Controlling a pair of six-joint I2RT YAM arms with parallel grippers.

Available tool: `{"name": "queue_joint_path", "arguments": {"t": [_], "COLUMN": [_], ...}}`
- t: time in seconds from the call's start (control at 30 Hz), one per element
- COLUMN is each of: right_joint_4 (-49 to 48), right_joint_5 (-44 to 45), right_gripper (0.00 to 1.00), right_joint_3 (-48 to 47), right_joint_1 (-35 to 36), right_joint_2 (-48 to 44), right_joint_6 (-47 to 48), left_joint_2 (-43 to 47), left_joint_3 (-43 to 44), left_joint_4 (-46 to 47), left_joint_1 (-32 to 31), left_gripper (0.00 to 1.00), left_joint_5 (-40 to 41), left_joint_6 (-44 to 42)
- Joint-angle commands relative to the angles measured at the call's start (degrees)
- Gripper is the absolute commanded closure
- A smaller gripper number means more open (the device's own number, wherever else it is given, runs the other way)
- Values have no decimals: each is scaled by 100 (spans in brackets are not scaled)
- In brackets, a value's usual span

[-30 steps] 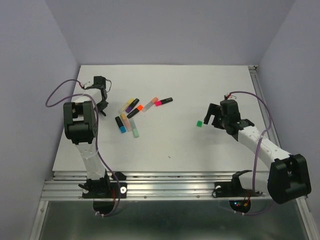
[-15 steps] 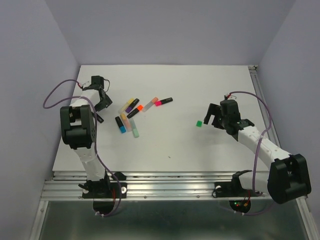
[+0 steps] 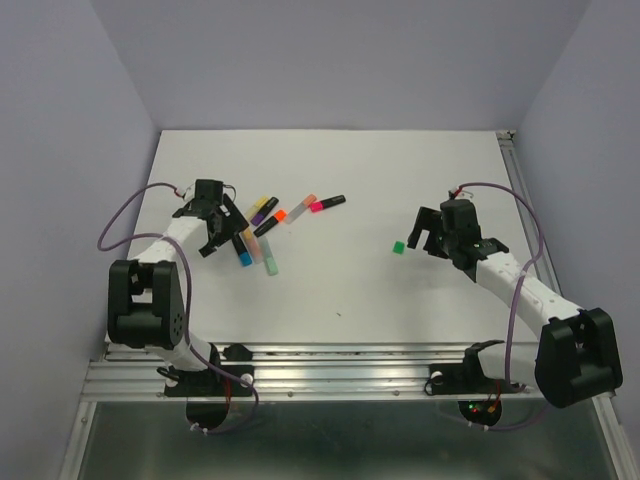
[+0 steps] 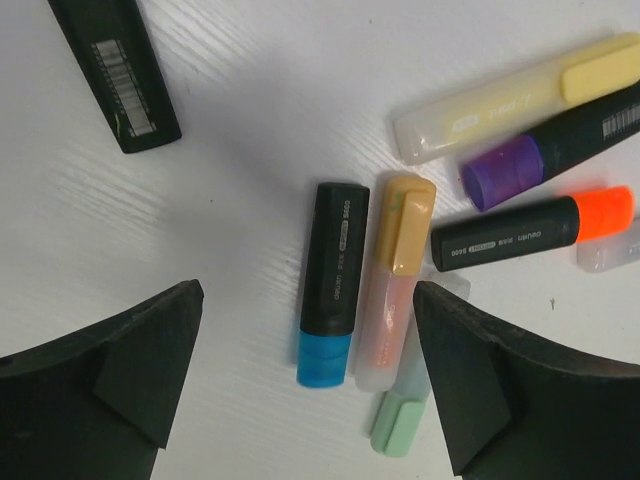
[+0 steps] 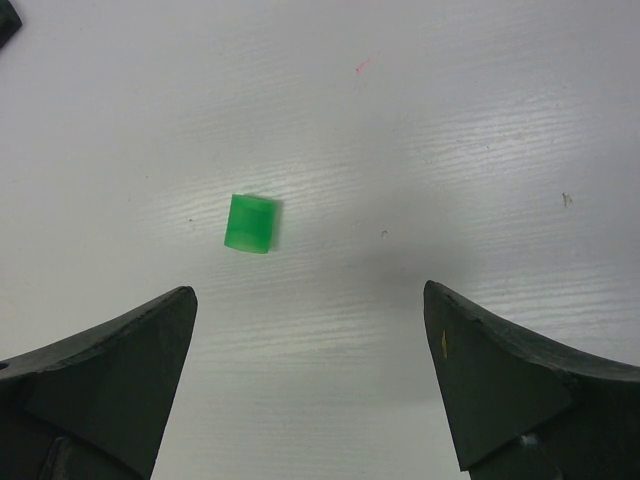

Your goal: Open the pen caps

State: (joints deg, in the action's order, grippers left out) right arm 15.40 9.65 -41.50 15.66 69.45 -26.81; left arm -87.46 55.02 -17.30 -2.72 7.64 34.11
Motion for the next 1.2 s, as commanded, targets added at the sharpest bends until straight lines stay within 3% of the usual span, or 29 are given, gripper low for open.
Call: {"name": "queue_joint_path", "arguments": {"t": [0.0,0.27,0.77,0.9,1.17], "right_joint_4": [-134,-90,-72,-72,-81], "right_joint_5": [81,169,283,283,161], "right_gripper": [0,0,0,0,0], "right_joint_3": [36,27,1,-8,10], "right_joint_1": [-28,-28,-28,-28,-28], "right_joint_2": [-81,-81,25,42,-63], "right_joint_6": [-9,-9,-26,-26,9], "left_joint_2": [72,-377,-851,-1044,-1010], "left_joint_3": [-159,-124,-53,-27,-106], "left_joint_4": [122,113,60,34,60], "left_joint_1": [-211,-290,-431,-484,-563], "left_gripper": [1,16,24,34,71], "left_joint_5": [123,282,616,642,660], "left_joint_6": [219,281,158,201,237]}}
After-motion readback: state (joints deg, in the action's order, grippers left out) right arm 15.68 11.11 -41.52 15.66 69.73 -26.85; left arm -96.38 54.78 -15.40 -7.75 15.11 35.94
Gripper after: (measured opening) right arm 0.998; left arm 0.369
